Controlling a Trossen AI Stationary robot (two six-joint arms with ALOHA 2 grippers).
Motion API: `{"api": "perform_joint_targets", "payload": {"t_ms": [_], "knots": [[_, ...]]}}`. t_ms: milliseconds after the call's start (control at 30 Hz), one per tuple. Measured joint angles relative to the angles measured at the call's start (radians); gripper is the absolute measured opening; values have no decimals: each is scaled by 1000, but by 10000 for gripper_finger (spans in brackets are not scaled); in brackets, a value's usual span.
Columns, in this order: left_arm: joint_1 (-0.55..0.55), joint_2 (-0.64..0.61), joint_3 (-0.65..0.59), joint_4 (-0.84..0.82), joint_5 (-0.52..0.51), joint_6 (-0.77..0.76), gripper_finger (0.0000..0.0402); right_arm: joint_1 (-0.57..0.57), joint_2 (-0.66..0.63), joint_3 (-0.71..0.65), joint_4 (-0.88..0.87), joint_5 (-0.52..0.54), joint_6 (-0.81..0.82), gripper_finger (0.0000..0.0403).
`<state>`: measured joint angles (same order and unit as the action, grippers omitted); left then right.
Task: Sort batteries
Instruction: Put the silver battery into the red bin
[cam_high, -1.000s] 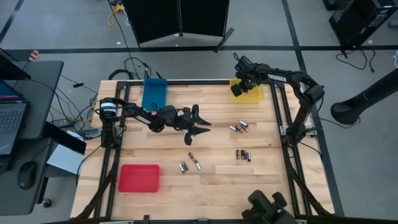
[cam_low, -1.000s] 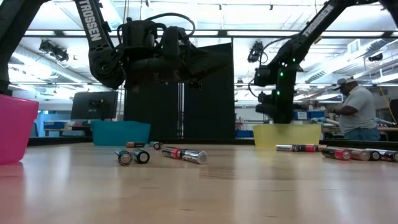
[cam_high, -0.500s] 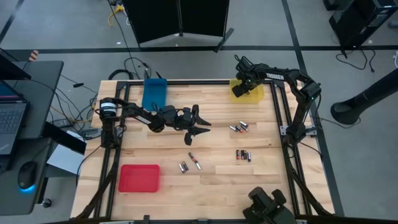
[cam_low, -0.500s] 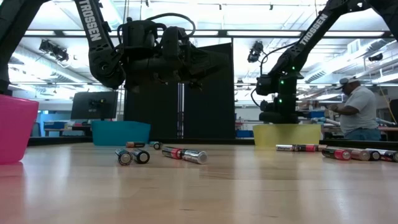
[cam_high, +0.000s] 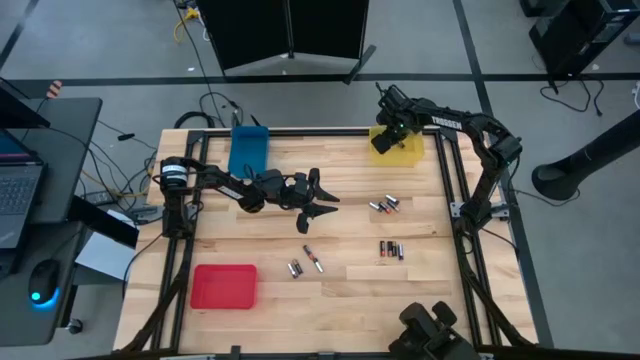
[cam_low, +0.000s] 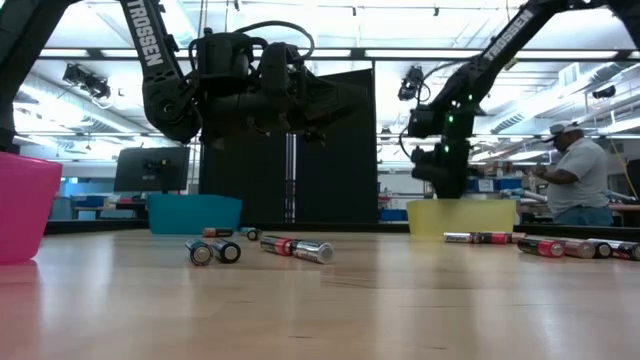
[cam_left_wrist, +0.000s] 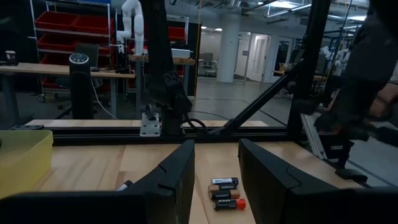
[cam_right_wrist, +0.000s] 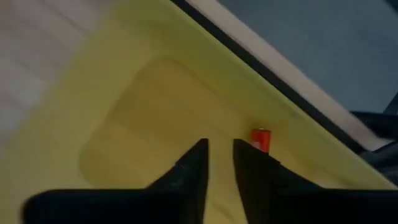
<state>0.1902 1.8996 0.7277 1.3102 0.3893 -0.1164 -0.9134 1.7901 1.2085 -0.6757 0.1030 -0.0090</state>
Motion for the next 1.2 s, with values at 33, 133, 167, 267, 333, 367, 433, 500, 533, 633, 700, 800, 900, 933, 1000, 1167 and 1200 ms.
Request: {"api": "perform_joint_targets", "payload": {"t_ms": [33,133,167,267,333,367,433,500,533,633,700,800,900,933,1000,1167,1200], "knots": [[0,0,0,0,0,0,132,5,-19,0,-2,0,-8,51],[0,0,0,0,0,0,132,21,-86,1,-17,-1,-17,11],[0,0,0,0,0,0,132,27,-109,1,-23,0,-17,11],[0,0,0,0,0,0,132,60,-181,-19,-40,0,-11,12],[0,0,0,0,0,0,132,94,-234,-55,-40,-1,3,7],[0,0,0,0,0,0,132,114,-261,-78,-29,-1,11,7],[0,0,0,0,0,0,131,158,-317,-133,-2,-8,34,7],[0,0,0,0,1,0,131,210,-375,-193,26,-21,63,7],[0,0,0,0,7,0,131,239,-403,-226,42,-22,78,6],[0,0,0,0,15,0,131,337,-480,-312,74,-22,142,5],[0,0,0,0,18,0,131,409,-526,-359,95,-22,194,5],[0,0,0,-4,36,-1,131,515,-575,-408,102,-23,280,5],[0,0,0,-7,70,-3,131,595,-595,-430,84,-31,357,6],[0,0,0,-7,78,-4,131,613,-595,-435,77,-31,373,7],[0,0,0,-7,91,-6,131,638,-586,-443,55,-31,392,12],[0,0,0,-13,118,-6,131,635,-517,-450,30,-30,425,34],[0,0,0,-19,131,-4,131,630,-500,-450,33,-30,421,39]]}}
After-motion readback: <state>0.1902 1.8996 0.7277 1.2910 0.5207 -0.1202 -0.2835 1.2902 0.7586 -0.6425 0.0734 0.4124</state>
